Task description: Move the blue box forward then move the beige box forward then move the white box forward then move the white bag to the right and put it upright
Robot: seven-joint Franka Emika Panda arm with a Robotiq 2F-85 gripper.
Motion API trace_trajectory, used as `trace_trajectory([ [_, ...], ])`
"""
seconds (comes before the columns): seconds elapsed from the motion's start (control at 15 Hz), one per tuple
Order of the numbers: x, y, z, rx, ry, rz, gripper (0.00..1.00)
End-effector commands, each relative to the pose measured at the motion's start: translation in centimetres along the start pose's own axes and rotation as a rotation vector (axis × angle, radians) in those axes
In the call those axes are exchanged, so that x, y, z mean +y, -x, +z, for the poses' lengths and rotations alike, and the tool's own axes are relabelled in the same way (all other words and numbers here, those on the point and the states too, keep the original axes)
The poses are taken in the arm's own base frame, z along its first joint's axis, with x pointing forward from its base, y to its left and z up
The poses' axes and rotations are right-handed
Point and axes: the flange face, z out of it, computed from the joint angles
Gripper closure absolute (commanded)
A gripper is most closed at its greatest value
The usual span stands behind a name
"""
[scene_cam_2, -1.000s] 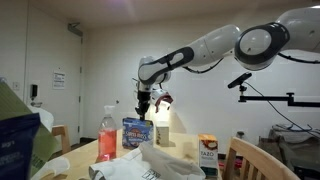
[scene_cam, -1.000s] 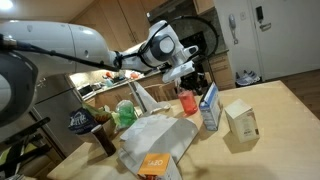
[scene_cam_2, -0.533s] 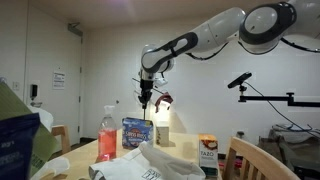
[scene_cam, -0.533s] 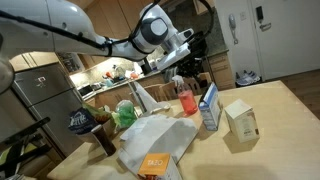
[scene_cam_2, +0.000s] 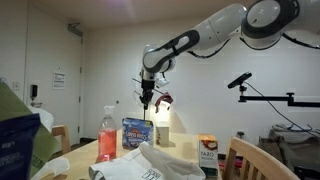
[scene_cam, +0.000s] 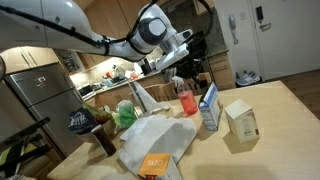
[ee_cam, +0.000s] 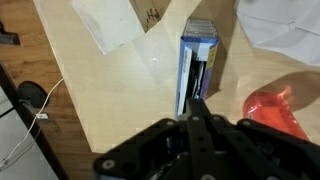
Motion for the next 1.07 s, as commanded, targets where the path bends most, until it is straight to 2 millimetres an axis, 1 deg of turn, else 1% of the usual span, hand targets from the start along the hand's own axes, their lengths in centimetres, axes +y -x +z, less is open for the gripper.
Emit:
trace_trajectory([
  [0.0, 0.1, 0.0, -0.1, -0.001, 0.0, 0.0, 0.99],
  [0.33, 0.1, 0.0, -0.1, 0.0, 0.0, 0.0, 0.99],
  [0.47, 0.0, 0.1, 0.3, 0.016, 0.013, 0.002, 1.0],
  [0.73, -0.3, 0.2, 2.2, 0.041, 0.036, -0.01, 1.0],
  [1.0, -0.7, 1.1, 4.7, 0.012, 0.024, -0.016, 1.0],
])
